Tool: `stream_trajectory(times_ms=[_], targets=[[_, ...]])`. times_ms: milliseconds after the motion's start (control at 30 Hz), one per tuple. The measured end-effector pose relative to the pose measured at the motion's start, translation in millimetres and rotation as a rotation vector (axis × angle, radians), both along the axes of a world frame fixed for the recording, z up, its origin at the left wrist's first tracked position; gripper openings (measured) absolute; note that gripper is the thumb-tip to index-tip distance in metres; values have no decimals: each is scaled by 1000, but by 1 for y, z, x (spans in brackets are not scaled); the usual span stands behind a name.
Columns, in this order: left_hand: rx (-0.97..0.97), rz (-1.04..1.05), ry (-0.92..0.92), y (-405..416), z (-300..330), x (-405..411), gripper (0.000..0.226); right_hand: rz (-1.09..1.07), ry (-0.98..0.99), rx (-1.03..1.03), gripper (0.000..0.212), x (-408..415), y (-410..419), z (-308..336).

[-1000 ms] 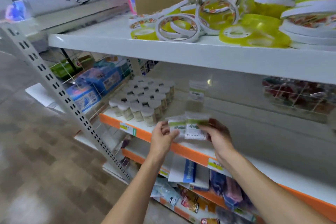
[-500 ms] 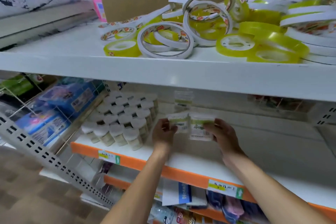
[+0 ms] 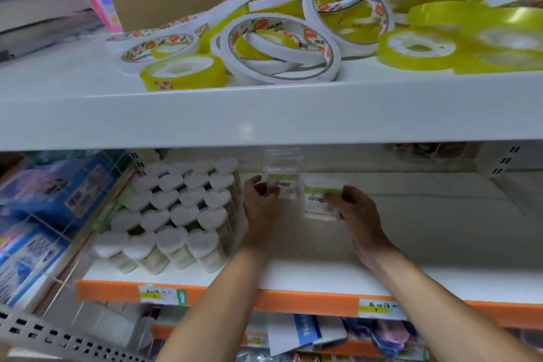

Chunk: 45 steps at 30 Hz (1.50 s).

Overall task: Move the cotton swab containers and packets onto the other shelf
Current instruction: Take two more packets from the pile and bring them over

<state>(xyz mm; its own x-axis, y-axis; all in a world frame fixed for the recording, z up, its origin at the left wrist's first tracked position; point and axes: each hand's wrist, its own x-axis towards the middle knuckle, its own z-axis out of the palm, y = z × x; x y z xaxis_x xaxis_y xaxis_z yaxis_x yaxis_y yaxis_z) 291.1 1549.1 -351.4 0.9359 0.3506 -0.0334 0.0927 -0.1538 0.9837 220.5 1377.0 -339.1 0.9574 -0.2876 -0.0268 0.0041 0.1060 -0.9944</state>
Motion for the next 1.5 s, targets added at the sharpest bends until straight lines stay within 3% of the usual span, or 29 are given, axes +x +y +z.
stream_trajectory(times_ms=[100, 233, 433, 900, 1200, 1500], targets=[[-105, 26, 39, -9, -4, 6, 40, -23, -8, -62, 11, 5, 5, -5], [-55, -1, 6, -7, -13, 9, 38, -50, 1, -70, 13, 13, 10, -11], [43, -65, -67, 0, -2, 0, 62, -81, 30, -96, 24, 30, 24, -12], [171, -74, -68, 27, 8, -50, 47, -95, 91, -281, 37, 70, 69, -17], [206, -142, -74, 11, 13, -77, 30, -143, 223, -182, 47, 47, 65, -11], [314, -310, -25, -56, 21, -80, 30, -205, 252, -149, 17, -9, -17, 1]])
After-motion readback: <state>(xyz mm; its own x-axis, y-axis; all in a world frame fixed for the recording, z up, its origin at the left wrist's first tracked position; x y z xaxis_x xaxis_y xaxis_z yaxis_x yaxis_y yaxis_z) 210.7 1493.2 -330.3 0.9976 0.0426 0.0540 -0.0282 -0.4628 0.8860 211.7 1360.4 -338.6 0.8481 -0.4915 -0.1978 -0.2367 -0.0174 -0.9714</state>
